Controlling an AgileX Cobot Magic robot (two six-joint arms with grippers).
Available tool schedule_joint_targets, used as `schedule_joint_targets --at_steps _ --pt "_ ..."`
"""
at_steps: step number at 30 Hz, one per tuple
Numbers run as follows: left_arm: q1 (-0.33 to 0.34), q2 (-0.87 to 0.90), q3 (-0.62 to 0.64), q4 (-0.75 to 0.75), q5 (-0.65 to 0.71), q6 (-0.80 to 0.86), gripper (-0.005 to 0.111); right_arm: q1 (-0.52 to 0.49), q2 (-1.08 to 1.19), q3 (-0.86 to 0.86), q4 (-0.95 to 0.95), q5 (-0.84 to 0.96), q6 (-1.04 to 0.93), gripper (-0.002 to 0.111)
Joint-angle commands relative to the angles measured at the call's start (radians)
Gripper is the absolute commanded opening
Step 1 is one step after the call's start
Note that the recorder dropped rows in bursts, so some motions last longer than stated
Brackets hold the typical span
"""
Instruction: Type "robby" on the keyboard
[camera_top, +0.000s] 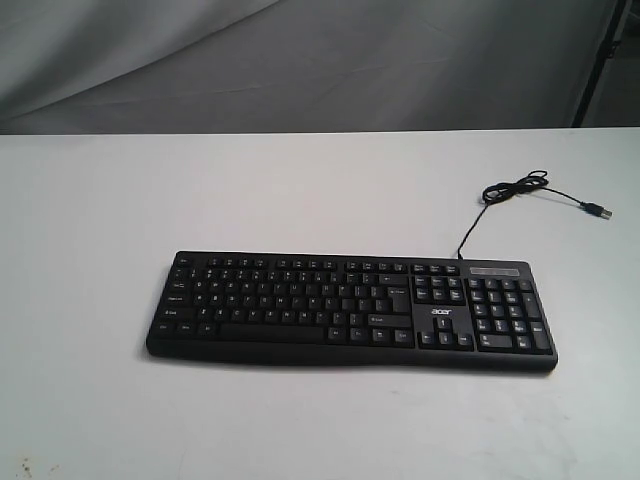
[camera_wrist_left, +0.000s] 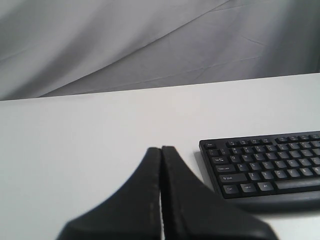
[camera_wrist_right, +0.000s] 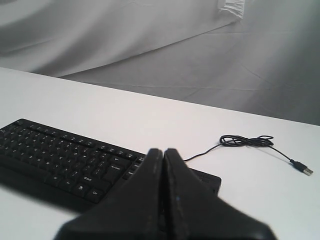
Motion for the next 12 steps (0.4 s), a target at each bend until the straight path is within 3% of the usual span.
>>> schedule_joint_targets --at_steps 1,12 --pt "-0.006 -0.003 0.004 0.005 -0.007 -0.003 0.000 -0.007 -0.006 0.004 0.008 0.004 0.000 0.000" --pt "-0.006 -0.003 0.004 0.005 -0.007 -0.003 0.000 -0.007 -0.006 0.004 0.014 0.004 -0.002 0.000"
